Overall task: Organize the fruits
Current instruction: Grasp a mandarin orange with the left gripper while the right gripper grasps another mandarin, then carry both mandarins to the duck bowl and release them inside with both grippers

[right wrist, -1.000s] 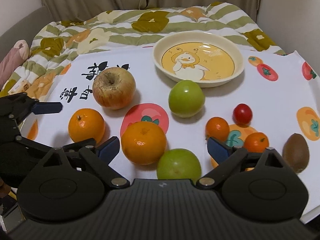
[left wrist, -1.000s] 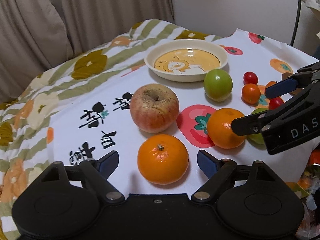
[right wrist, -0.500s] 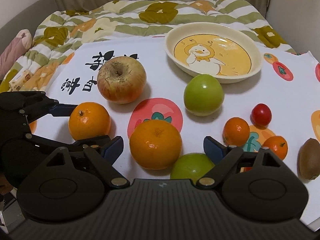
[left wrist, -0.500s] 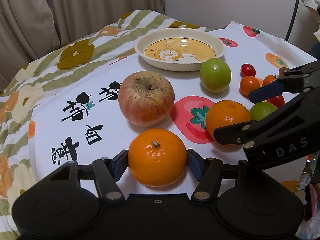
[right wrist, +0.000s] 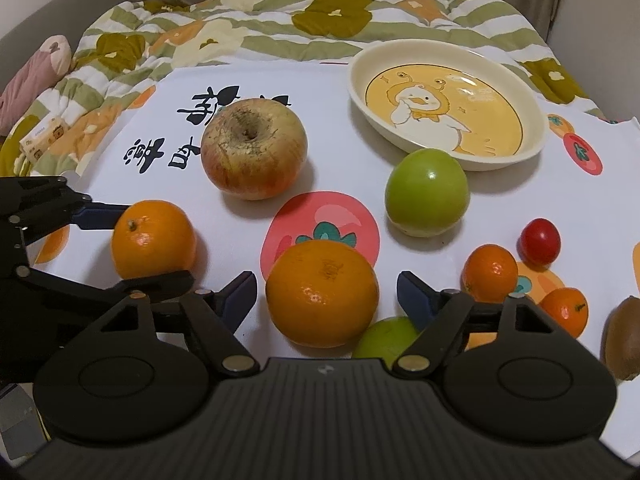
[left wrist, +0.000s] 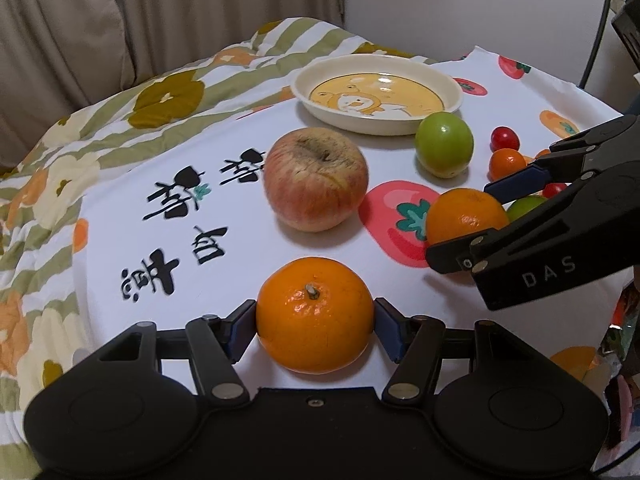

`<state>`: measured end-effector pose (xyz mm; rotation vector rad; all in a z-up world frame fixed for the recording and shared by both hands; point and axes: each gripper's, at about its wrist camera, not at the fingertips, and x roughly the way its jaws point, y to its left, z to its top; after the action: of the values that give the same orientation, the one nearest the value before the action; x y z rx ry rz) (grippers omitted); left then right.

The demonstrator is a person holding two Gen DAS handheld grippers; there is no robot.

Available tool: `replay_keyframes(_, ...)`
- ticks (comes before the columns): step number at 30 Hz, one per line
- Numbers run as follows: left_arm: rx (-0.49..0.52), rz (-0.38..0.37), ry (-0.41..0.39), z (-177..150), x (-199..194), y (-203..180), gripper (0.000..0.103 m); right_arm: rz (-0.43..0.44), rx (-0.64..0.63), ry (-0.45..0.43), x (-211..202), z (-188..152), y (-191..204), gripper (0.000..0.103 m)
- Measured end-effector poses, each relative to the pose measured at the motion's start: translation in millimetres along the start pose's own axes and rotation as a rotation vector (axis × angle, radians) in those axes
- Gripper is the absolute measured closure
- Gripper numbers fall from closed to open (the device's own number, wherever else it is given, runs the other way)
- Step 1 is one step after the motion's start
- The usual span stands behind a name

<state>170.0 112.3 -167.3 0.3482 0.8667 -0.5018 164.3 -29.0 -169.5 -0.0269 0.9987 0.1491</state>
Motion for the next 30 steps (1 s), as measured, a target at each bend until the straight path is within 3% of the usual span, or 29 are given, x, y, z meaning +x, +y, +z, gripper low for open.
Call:
replay_keyframes(3, -0.018, 0.007, 0.0, -4.1, -3.1, 3.8, 0.037, -0.002, -0.014, 0.004, 2.6, 0.1, 2.0, 0.014)
replay_keyframes(7, -0.04, 0.015, 0.002, -7.7, -7.0, 8.1, 0.037, -0.002, -0.05, 0.012, 7.0, 0.3, 5.1, 0.027)
replay_keyframes(19, -0.092, 0.035, -0.052, -1.0, -35.3, 15.4, 0.037, 0.005, -0.043, -0.055, -19.1, 10.4, 8.7, 0.028)
replay_keyframes(30, -0.133, 0.068, -0.143, 47.9, -79.2, 5.5, 0.037, 0.006, -0.021, -0.153, -79.1, 42.3, -6.4, 0.028)
